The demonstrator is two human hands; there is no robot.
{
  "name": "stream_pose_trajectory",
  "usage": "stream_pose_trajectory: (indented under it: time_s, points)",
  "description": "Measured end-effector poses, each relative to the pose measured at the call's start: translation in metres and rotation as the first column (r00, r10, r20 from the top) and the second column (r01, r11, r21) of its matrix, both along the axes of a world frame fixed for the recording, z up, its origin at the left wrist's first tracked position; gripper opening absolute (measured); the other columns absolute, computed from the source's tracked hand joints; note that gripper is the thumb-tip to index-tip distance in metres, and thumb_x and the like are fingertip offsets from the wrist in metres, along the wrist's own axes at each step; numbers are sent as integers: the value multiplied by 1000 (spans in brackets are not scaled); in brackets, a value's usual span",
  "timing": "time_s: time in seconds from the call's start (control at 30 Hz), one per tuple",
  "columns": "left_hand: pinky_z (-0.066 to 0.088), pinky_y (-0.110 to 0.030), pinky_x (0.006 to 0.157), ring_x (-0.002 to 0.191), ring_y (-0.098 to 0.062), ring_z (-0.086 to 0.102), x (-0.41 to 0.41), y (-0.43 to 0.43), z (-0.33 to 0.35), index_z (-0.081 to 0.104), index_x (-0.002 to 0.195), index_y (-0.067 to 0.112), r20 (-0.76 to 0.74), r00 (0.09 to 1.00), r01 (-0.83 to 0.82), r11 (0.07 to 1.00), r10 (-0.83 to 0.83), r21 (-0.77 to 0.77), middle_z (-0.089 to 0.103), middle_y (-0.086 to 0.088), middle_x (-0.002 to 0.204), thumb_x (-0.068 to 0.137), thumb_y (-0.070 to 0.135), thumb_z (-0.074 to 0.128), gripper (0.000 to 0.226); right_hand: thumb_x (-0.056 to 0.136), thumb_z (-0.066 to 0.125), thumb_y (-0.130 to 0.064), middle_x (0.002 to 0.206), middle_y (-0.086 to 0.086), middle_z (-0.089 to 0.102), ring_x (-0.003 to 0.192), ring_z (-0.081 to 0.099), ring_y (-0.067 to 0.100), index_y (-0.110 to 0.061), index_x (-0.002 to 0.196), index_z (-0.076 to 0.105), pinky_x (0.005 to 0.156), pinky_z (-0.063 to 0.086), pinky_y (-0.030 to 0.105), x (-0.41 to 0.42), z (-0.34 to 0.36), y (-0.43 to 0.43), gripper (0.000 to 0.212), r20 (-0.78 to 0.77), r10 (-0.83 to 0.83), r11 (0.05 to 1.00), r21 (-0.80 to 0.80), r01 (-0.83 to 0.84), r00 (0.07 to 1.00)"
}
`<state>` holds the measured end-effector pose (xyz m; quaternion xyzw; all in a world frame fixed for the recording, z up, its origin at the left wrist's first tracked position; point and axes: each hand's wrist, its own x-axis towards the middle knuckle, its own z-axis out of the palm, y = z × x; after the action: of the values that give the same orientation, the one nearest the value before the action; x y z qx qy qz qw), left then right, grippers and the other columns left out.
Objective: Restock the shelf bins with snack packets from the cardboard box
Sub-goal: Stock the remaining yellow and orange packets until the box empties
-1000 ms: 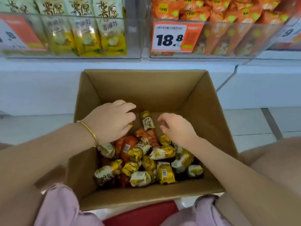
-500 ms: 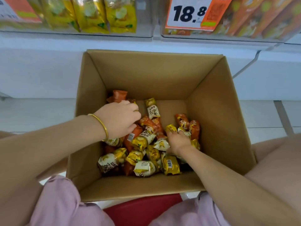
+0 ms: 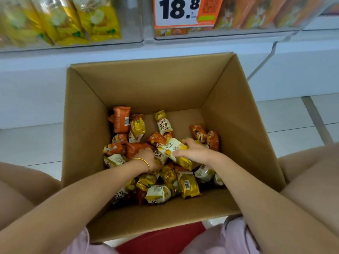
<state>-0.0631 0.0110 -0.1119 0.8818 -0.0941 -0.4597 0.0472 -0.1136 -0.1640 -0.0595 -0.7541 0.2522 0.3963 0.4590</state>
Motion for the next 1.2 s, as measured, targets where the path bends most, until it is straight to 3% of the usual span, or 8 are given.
stream_pose_trajectory:
  time_s: [0.17, 0.33, 0.53, 0.7, 0.8, 0.93, 1.03, 1.2]
  points:
    - [45, -30, 88, 117, -25, 49, 13, 3, 32, 42, 137, 8, -206, 933, -317, 945, 296, -81, 49, -9, 131, 77, 36, 72, 73, 85, 66, -34, 119, 7, 60, 103, 62, 22, -14, 131, 43, 80, 55, 35, 0, 10, -1, 55, -49, -350, 896, 275, 349, 935]
    - [54, -39, 87, 112, -23, 53, 22, 21, 91, 38, 137, 15, -208, 843, -538, 759, 496, -367, 51, -5, 125, 65, 30, 82, 86, 96, 40, -42, 96, 13, 64, 73, 62, 22, -4, 121, 56, 64, 53, 31, 7, 45, 8, 48, -161, -597, 591, 575, 566, 786]
    - [55, -38, 77, 93, -19, 58, 29, 68, 168, 32, 132, 20, 96, 871, -345, 738, 482, -580, 50, 2, 106, 71, 24, 81, 79, 98, 37, -46, 110, 19, 66, 92, 68, 31, -2, 124, 56, 80, 57, 42, 23, 89, 31, 55, -262, -599, 306, 799, 518, 757]
    - [36, -23, 87, 109, -11, 44, 42, 96, 190, 29, 139, 14, 262, 860, -192, 754, 438, -629, 42, 2, 122, 74, 22, 79, 82, 97, 28, -56, 106, 12, 62, 68, 57, 19, -9, 130, 52, 49, 46, 23, 33, 104, 55, 62, -275, -559, 217, 862, 458, 783]
    - [42, -25, 83, 104, -12, 50, 48, 99, 186, 31, 139, 15, 204, 842, -267, 714, 500, -648, 47, 4, 117, 77, 26, 76, 78, 84, 41, -70, 104, 12, 63, 65, 54, 17, -8, 127, 57, 50, 47, 24, 41, 111, 59, 78, -241, -563, 218, 879, 423, 791]
    - [53, -39, 89, 99, -16, 60, 55, 84, 185, 38, 132, 17, 0, 818, -395, 563, 575, -726, 58, 2, 109, 79, 28, 74, 65, 55, 88, -40, 121, 12, 65, 87, 66, 20, -15, 123, 62, 74, 53, 34, 48, 110, 62, 76, -70, -556, 336, 892, 301, 828]
    - [53, -35, 88, 97, -13, 60, 59, 77, 185, 38, 131, 19, -67, 810, -419, 494, 583, -762, 58, 6, 106, 79, 26, 74, 64, 50, 83, -29, 115, 12, 67, 87, 68, 22, -13, 124, 60, 73, 54, 35, 52, 106, 59, 80, -54, -609, 357, 872, 334, 791]
    - [53, -25, 80, 96, -6, 60, 52, 72, 185, 34, 135, 24, -113, 842, -398, 465, 528, -791, 58, 11, 107, 80, 27, 74, 68, 79, 56, -21, 127, 17, 61, 109, 61, 36, -11, 134, 51, 94, 49, 54, 54, 109, 57, 56, 170, -565, 552, 806, 216, 808]
